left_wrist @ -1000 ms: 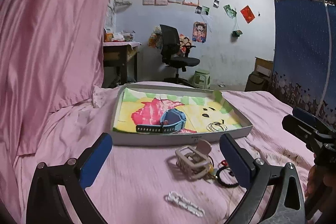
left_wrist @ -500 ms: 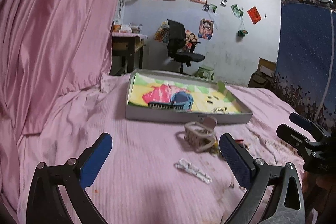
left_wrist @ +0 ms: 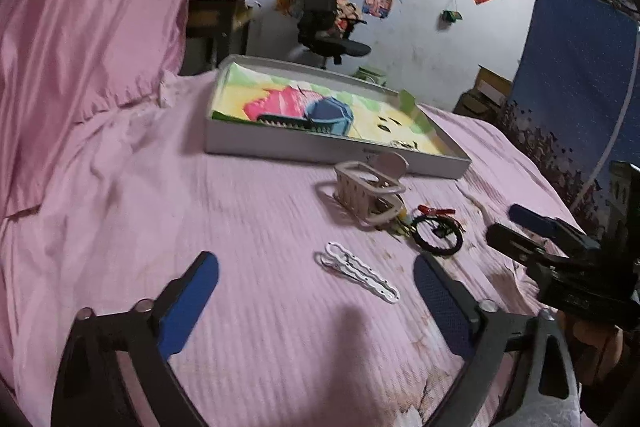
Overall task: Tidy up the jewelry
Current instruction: 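Withdraw both tools from the tray and move the left tool toward the white link chain, then grasp the white link chain with left tool while right tool grasps black hair tie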
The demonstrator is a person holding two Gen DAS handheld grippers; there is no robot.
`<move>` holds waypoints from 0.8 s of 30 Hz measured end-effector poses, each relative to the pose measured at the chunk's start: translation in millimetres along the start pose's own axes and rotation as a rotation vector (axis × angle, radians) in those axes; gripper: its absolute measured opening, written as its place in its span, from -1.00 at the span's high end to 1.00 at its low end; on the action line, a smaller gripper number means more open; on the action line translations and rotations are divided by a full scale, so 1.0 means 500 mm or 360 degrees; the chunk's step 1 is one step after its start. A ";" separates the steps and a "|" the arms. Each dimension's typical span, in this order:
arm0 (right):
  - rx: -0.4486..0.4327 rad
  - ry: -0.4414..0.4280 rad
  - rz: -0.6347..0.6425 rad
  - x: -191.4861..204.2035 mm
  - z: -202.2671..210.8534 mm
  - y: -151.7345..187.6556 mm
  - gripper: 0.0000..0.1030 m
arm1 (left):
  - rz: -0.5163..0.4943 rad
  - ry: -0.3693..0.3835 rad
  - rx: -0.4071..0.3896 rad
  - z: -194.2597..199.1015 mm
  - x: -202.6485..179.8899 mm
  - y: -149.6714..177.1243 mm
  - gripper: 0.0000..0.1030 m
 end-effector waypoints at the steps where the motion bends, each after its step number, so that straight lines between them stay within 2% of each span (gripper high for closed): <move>1: 0.0024 -0.0010 0.0002 0.002 -0.007 0.002 -0.32 | -0.0009 0.0013 0.0028 -0.006 -0.003 0.001 -0.70; 5: 0.0094 -0.0056 0.0007 0.009 -0.030 0.009 -0.05 | -0.0023 0.0066 0.0125 -0.028 -0.012 0.006 -0.36; 10: 0.0164 -0.0102 -0.0008 0.013 -0.057 0.017 0.27 | -0.0013 0.0077 0.0223 -0.053 -0.020 0.006 -0.15; 13: 0.0200 -0.0125 -0.0022 0.014 -0.071 0.022 0.30 | -0.0034 0.0058 0.0269 -0.065 -0.025 0.007 0.06; 17: 0.0237 -0.0162 -0.0036 0.016 -0.085 0.026 0.37 | -0.0023 0.0091 0.0299 -0.070 -0.026 0.014 0.33; 24: 0.0273 -0.0232 -0.0072 0.021 -0.100 0.032 0.68 | -0.0002 0.0133 0.0336 -0.072 -0.029 0.020 0.64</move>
Point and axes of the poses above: each gripper's, at about its wrist camera, not at the fingertips, and z roughly against the way its jaws point, x to its left, y to its underside, the point moved 3 cm from there along -z, roughly the way its jaws point, and after that the axes turned 7 degrees about z, right-handed, at the moved point
